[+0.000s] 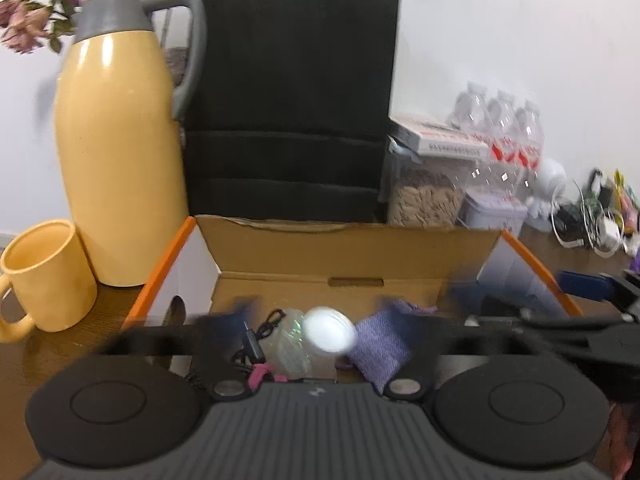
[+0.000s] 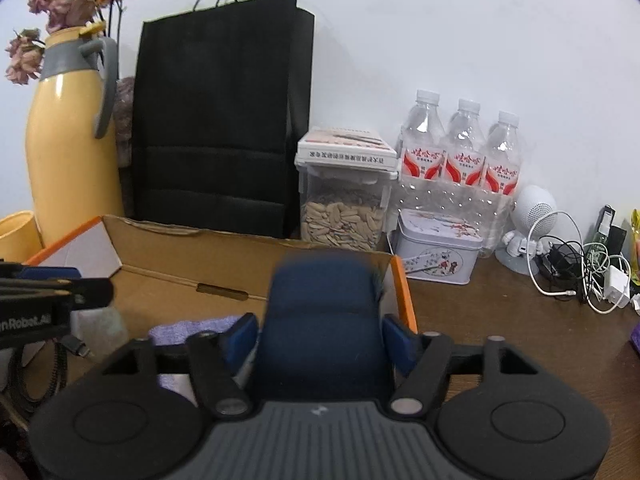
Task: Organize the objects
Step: 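Open both grippers over the box to drop the cap and navy case, then grasp the white crumpled tissue with the right gripper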
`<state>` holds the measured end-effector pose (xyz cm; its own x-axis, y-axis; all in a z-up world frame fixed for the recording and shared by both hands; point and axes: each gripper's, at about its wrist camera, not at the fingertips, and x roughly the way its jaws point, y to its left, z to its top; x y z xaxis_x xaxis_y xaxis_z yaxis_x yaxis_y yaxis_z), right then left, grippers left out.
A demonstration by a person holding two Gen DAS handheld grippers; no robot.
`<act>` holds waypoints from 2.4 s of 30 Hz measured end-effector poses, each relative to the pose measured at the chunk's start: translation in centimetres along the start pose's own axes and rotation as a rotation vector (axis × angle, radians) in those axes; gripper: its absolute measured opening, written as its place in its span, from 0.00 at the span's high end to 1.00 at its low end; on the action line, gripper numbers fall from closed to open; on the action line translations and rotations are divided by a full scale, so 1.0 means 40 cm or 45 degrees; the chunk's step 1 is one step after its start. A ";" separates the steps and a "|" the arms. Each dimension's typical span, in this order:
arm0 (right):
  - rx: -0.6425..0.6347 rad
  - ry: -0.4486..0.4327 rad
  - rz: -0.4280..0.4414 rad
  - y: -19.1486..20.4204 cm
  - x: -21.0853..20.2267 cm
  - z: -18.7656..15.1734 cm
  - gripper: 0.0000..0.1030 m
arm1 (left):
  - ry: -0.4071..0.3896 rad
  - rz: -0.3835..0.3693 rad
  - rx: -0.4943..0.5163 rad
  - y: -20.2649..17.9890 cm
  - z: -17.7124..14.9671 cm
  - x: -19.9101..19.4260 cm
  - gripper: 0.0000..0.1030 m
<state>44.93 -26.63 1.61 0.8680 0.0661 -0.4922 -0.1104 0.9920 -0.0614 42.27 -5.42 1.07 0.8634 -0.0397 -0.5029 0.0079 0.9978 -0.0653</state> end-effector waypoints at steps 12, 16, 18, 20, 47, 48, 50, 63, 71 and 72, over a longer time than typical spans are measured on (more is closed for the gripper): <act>0.038 -0.042 0.052 -0.007 -0.039 0.002 0.00 | -0.029 0.049 -0.042 0.013 0.008 -0.004 0.00; 0.040 -0.051 0.056 -0.006 -0.046 0.003 0.00 | -0.040 0.039 -0.040 0.013 0.008 -0.015 0.00; 0.043 -0.058 0.064 -0.005 -0.051 0.003 0.00 | -0.053 0.031 -0.039 0.011 0.011 -0.024 0.00; 0.043 -0.068 0.072 -0.002 -0.060 0.003 0.00 | -0.069 0.022 -0.044 0.011 0.015 -0.038 0.00; 0.016 -0.226 0.049 0.045 -0.378 -0.035 0.00 | -0.253 0.022 -0.008 0.052 0.003 -0.378 0.00; 0.016 -0.228 0.050 0.049 -0.392 -0.041 0.00 | -0.255 0.028 -0.007 0.056 -0.002 -0.394 0.00; 0.009 -0.231 0.049 0.056 -0.421 -0.051 0.00 | -0.256 0.038 -0.004 0.065 -0.010 -0.422 0.00; 0.002 -0.228 0.061 0.092 -0.582 -0.143 0.00 | -0.219 0.088 0.024 0.121 -0.105 -0.575 0.00; -0.009 -0.198 0.099 0.134 -0.654 -0.222 0.00 | -0.140 0.135 0.032 0.174 -0.204 -0.641 0.00; -0.010 -0.193 0.104 0.139 -0.661 -0.232 0.00 | -0.130 0.143 0.031 0.183 -0.218 -0.650 0.00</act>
<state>16.87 -23.86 6.22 0.9189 0.1629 -0.3594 -0.1872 0.9818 -0.0336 15.47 2.44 6.17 0.9062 0.0766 -0.4158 -0.0807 0.9967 0.0078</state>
